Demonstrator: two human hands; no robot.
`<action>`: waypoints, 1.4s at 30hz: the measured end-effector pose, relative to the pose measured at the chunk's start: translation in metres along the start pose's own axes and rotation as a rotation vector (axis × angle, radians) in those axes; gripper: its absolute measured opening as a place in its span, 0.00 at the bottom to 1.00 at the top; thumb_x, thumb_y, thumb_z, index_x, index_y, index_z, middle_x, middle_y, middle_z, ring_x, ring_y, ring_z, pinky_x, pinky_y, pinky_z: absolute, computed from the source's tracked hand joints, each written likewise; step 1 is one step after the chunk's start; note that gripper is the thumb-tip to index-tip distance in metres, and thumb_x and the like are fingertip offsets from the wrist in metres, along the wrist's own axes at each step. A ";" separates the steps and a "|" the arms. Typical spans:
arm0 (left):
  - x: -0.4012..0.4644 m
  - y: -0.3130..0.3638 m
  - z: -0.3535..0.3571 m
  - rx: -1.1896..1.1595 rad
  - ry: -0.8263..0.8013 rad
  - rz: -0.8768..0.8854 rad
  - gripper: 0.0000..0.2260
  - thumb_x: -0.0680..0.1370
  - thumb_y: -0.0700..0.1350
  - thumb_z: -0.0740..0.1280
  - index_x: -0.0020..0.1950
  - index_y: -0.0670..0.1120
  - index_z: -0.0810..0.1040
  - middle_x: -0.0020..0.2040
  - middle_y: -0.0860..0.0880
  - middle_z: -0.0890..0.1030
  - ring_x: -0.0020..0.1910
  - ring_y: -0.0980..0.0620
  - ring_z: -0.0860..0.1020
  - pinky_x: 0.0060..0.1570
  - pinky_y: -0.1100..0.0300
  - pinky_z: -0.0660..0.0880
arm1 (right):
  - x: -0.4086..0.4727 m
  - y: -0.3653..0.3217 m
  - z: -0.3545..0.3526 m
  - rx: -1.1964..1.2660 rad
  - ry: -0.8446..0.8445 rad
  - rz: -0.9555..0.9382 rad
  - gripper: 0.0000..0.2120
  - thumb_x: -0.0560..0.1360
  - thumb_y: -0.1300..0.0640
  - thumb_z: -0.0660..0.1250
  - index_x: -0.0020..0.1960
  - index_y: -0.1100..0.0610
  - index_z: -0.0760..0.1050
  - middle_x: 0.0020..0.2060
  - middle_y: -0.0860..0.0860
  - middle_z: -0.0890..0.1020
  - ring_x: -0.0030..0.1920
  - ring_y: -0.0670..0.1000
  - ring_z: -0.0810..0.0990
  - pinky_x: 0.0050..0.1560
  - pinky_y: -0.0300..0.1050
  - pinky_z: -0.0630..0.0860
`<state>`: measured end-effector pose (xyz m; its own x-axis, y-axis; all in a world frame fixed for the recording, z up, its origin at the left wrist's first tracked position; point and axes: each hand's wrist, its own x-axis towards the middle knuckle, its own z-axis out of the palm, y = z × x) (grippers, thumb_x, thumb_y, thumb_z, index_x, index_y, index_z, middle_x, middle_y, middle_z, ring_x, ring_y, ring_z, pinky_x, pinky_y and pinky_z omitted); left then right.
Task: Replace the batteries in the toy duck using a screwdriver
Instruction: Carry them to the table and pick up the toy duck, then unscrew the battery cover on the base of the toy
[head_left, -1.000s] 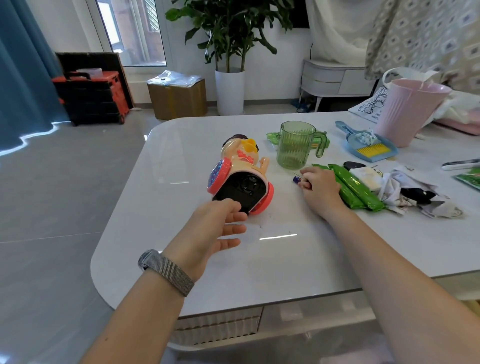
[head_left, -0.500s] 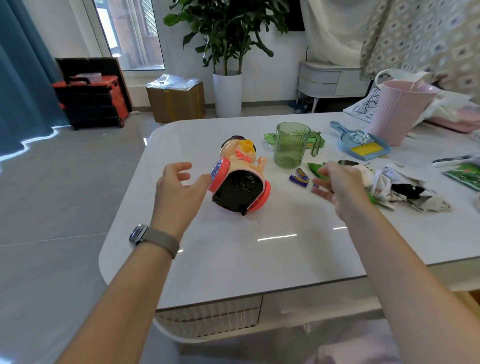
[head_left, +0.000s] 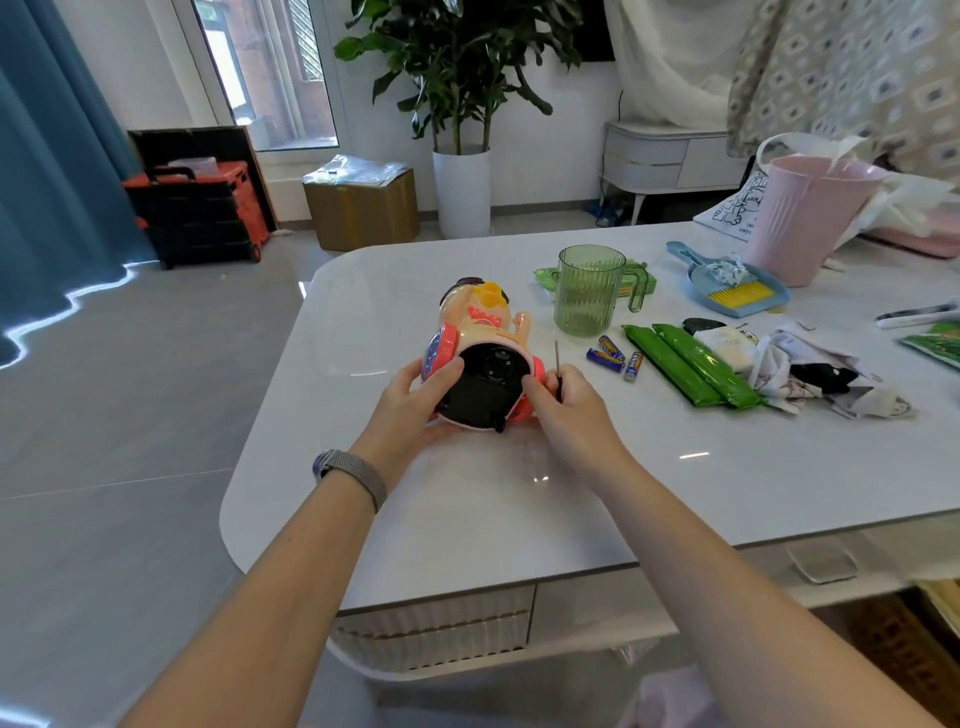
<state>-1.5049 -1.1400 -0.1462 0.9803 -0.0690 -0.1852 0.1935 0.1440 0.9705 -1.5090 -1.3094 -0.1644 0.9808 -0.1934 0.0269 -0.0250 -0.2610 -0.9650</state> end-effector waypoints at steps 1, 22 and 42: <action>-0.003 0.001 0.002 -0.007 0.017 -0.026 0.23 0.74 0.55 0.70 0.65 0.45 0.74 0.59 0.42 0.80 0.53 0.45 0.81 0.47 0.52 0.82 | 0.000 0.000 -0.001 0.000 0.029 -0.043 0.16 0.78 0.50 0.63 0.37 0.53 0.61 0.33 0.49 0.69 0.35 0.50 0.70 0.36 0.38 0.72; -0.086 0.019 0.001 -0.813 -0.387 -0.220 0.26 0.77 0.58 0.59 0.72 0.47 0.71 0.67 0.36 0.75 0.65 0.33 0.73 0.67 0.34 0.64 | -0.061 -0.060 -0.016 0.215 -0.130 -0.378 0.11 0.75 0.56 0.64 0.39 0.54 0.62 0.32 0.35 0.73 0.36 0.39 0.70 0.38 0.32 0.70; -0.079 0.008 0.000 0.855 0.247 0.754 0.50 0.54 0.62 0.80 0.71 0.54 0.59 0.68 0.48 0.62 0.69 0.54 0.63 0.64 0.68 0.70 | -0.054 -0.065 -0.003 0.420 0.096 -0.140 0.15 0.70 0.53 0.74 0.42 0.55 0.68 0.36 0.47 0.74 0.37 0.47 0.78 0.42 0.42 0.80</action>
<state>-1.5803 -1.1334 -0.1235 0.8347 -0.0416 0.5491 -0.4390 -0.6521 0.6181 -1.5612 -1.2852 -0.1028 0.9463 -0.2756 0.1693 0.2064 0.1116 -0.9721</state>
